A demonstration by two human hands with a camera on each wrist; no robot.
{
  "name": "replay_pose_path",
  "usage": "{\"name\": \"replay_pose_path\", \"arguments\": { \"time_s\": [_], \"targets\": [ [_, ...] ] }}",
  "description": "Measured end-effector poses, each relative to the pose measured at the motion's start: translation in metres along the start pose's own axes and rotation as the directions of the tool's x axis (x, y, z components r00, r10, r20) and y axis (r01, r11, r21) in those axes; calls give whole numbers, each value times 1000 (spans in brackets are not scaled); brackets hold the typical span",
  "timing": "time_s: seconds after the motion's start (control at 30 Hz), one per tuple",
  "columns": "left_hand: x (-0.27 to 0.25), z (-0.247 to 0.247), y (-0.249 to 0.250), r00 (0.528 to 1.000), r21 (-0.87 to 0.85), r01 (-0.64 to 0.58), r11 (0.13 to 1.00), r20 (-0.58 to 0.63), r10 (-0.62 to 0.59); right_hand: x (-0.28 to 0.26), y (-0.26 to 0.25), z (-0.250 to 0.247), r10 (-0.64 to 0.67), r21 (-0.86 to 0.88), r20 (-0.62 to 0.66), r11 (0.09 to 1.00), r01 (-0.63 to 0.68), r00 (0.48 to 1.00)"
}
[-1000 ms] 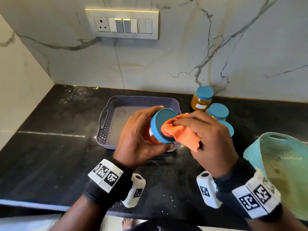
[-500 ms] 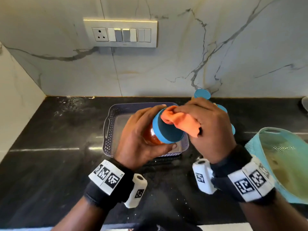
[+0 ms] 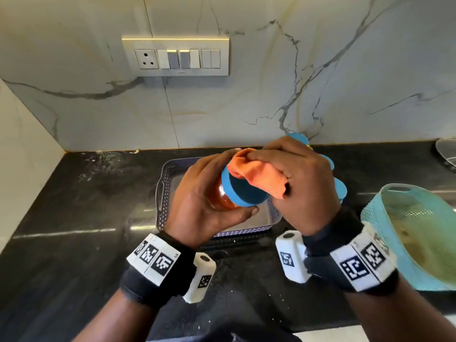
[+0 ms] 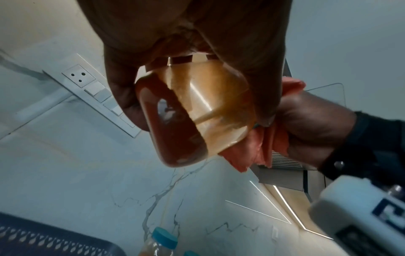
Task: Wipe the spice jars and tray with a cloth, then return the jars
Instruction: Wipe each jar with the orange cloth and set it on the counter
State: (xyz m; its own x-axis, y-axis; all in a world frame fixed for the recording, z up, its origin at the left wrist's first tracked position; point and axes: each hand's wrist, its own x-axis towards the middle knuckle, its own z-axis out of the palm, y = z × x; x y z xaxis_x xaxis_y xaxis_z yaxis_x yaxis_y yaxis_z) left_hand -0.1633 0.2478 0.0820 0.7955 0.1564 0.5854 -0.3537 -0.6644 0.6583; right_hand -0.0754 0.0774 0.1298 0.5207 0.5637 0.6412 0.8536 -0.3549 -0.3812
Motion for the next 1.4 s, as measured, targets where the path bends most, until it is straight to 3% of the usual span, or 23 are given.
{"name": "replay_pose_path", "arguments": {
  "time_s": [0.13,0.23,0.37,0.47,0.67,0.83,0.93,1.07,1.13,1.23,1.3,1.4],
  "targets": [
    [4,-8,-5,1000,-50,-18,999,-23,17,-13,-23,1,-106,141,91,986,93,990],
    [0,-12,-10,999,-65,-14,998,-32,12,-34,-13,-9,-137,128,172,985,116,975],
    [-3,-4,-3,999,75,-21,997,40,18,-21,17,-11,-32,15,84,999,31,996],
    [1,4,5,998,68,0,998,57,-4,-2,6,-5,-53,66,16,996,52,998],
    [3,-3,-4,999,-87,47,995,3,-47,-33,-2,-16,-192,160,189,974,163,963],
    [1,7,8,996,42,41,998,71,-44,-19,30,-19,-67,74,93,995,60,993],
    [5,13,15,996,27,56,998,71,-58,-5,18,-15,-79,91,46,993,74,996],
    [8,9,3,996,-53,80,995,43,-78,-22,13,-23,-195,164,227,974,160,954],
    [5,9,-1,989,-111,149,983,31,-147,-28,29,-30,-144,141,257,984,110,956],
    [3,13,6,938,-371,334,867,44,-343,-26,45,-36,16,142,114,989,-32,993],
    [5,15,11,898,-568,395,722,72,-435,-24,42,-35,117,238,-17,965,-109,993],
    [9,20,14,823,-737,468,487,164,-544,-22,27,-27,182,388,-101,912,-130,978]
  ]
}}
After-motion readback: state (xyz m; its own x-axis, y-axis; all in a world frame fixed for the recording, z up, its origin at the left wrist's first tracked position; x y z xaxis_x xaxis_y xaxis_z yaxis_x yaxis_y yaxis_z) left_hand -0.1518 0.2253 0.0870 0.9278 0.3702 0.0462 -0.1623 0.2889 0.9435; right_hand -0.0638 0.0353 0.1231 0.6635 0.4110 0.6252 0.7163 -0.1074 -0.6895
